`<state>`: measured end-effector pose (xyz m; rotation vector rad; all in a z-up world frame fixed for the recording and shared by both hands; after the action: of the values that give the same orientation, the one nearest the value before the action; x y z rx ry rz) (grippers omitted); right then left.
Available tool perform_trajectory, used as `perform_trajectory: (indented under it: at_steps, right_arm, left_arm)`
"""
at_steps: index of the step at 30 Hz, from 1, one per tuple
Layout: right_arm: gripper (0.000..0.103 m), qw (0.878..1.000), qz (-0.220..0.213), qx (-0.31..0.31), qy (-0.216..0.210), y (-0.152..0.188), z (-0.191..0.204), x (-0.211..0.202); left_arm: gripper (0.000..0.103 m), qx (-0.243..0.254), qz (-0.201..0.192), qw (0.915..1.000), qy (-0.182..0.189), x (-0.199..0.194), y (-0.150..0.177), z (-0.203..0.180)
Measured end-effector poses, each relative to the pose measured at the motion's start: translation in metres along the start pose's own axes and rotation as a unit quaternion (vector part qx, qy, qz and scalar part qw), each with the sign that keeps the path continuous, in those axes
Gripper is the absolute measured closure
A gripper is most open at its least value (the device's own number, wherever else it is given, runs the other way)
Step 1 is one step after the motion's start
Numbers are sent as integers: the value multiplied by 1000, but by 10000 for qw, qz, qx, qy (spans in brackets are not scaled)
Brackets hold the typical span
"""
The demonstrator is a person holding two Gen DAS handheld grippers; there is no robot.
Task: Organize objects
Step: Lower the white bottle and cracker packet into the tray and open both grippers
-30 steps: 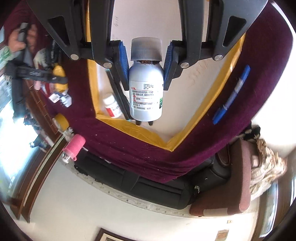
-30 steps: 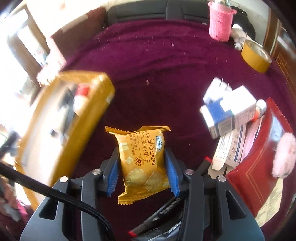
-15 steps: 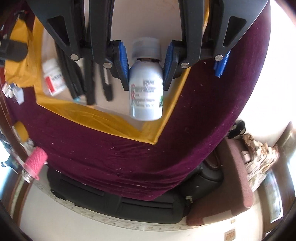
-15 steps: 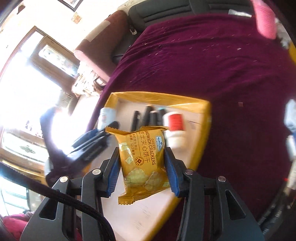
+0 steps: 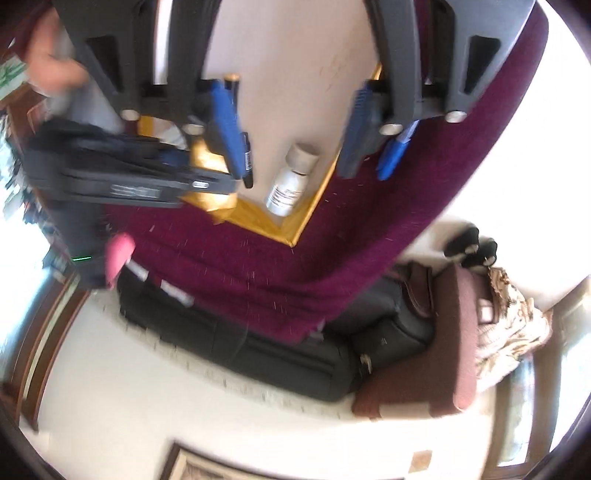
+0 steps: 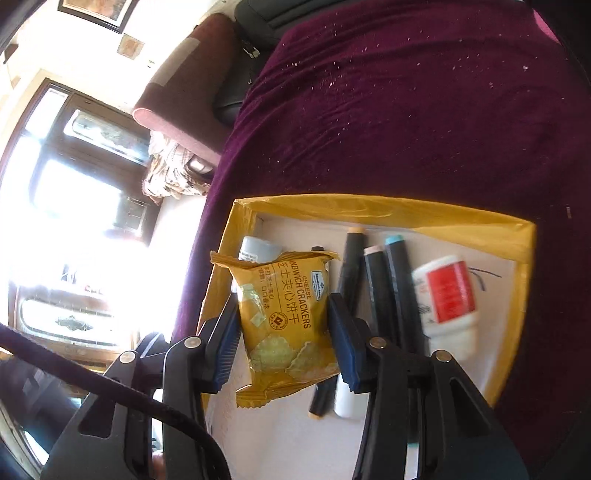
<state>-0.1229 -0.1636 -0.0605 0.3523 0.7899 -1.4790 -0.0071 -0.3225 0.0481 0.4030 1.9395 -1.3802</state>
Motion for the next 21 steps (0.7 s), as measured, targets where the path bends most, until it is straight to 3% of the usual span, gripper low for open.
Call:
perform_trajectory:
  at_steps: [1, 4, 6, 10, 14, 17, 21]
  right_arm:
    - [57, 10000, 2, -35, 78, 0, 2, 5]
    - [52, 9988, -117, -232, 406, 0, 8, 12]
    - [44, 9977, -200, -449, 475, 3, 13, 10]
    - [44, 9947, -403, -801, 512, 14, 21, -14]
    - [41, 9847, -878, -1336, 691, 27, 24, -63]
    - [33, 9717, -1204, -1763, 1013, 36, 22, -99]
    - [33, 9530, -1492, -2150, 1530, 49, 2, -146]
  left_arm:
    - [40, -106, -137, 9999, 2, -11, 0, 6]
    - [40, -346, -390, 9986, -99, -35, 5, 22]
    - [40, -575, -332, 9978, -32, -40, 11, 29]
    - [40, -865, -166, 9961, 24, -41, 24, 36]
    - [40, -832, -81, 9964, -120, -44, 31, 27]
    - [40, -668, -257, 9973, -155, -59, 30, 6]
    - [40, -198, -537, 9982, -168, -81, 33, -35]
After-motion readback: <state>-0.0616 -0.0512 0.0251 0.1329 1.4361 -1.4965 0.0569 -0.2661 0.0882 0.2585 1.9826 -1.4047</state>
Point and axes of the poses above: each gripper's, at about its wrist camera, not at the fingertips, and x roughly the way its jaws point, z to its left, y to its underside, the point moved 9 cm from there along x, roughly the way its jaws point, and after that the axes turned 10 degrees about -y, right-handed, at the moved point
